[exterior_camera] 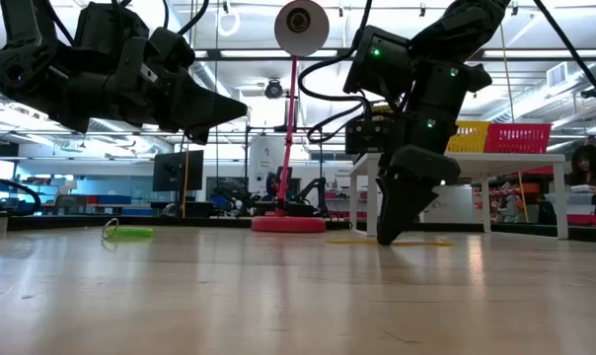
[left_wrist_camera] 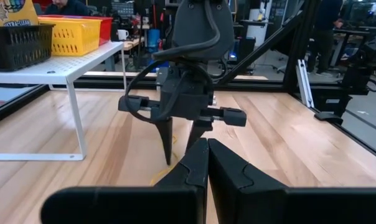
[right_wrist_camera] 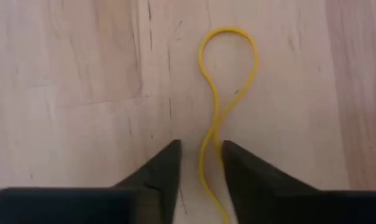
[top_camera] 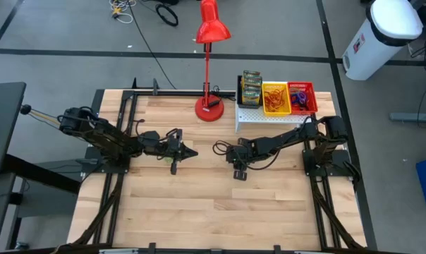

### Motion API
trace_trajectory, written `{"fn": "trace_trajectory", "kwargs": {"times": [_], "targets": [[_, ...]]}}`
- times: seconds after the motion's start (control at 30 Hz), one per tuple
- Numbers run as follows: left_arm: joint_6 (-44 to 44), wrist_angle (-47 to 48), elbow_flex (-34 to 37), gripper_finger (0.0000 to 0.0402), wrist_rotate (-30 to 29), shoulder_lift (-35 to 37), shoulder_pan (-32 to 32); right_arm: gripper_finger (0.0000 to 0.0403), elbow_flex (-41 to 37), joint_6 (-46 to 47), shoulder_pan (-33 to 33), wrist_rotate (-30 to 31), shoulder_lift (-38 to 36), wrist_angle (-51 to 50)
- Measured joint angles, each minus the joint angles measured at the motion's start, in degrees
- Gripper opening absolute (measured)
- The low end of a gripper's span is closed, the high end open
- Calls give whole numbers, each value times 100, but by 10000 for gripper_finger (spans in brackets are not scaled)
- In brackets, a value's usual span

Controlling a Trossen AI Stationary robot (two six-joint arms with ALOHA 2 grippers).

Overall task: Pick & Place Office Desk Supplies
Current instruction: Put the yellow rubber band into the yellow bin

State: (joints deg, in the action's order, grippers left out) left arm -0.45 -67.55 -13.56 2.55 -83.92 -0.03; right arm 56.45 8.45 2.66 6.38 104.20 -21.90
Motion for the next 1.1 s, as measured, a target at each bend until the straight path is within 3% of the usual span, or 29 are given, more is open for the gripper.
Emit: {"fn": "trace_trajectory", "kwargs": {"times": [0.2,0.37,0.47,0.77,1.1], "targets": [[0,-7,0,11,0,0,0,11,-13,-225,-2,66,-43,-86],[0,-4,0,11,0,0,2,26,-52,-289,-4,174,-389,-415],[0,-1,0,11,0,0,2,10,-33,-257,39,280,-802,-638],[0,-3,1,11,-1,0,1,4,-31,69,507,1346,-2134,-1395],[0,0,2,11,-4,0,2,4,-26,476,652,2970,-3842,-1826]]}}
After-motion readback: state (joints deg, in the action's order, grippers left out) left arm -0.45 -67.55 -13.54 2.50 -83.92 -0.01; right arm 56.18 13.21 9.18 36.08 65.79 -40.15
